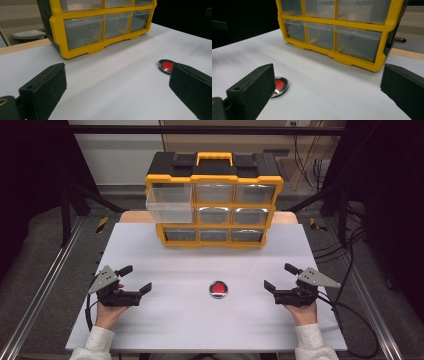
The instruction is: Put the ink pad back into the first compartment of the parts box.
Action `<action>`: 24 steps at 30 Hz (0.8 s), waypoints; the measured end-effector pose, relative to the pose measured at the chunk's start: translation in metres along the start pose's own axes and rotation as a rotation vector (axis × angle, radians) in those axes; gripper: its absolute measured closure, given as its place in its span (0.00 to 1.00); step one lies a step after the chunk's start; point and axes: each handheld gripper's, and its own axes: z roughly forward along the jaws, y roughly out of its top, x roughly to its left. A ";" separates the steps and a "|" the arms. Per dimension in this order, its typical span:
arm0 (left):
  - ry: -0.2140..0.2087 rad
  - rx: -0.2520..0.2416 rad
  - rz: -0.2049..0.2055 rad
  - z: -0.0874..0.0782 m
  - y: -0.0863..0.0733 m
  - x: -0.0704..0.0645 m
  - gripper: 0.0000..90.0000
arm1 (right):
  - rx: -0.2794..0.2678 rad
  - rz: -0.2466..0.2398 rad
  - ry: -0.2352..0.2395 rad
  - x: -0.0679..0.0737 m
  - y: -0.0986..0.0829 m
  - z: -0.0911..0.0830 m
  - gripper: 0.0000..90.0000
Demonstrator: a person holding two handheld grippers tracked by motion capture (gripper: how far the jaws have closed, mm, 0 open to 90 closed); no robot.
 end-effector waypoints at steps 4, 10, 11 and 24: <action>0.000 0.002 0.000 0.000 0.000 0.000 0.01 | 0.021 -0.013 0.005 0.005 0.003 0.005 0.01; 0.002 0.004 -0.001 0.001 -0.001 0.000 0.01 | 0.043 -0.022 0.020 0.011 0.006 0.012 0.01; 0.002 0.004 -0.001 0.001 -0.001 0.000 0.01 | 0.043 -0.022 0.020 0.011 0.006 0.012 0.01; 0.003 0.000 0.001 0.000 0.000 0.001 0.01 | 0.104 -0.053 0.064 0.029 0.014 0.036 0.01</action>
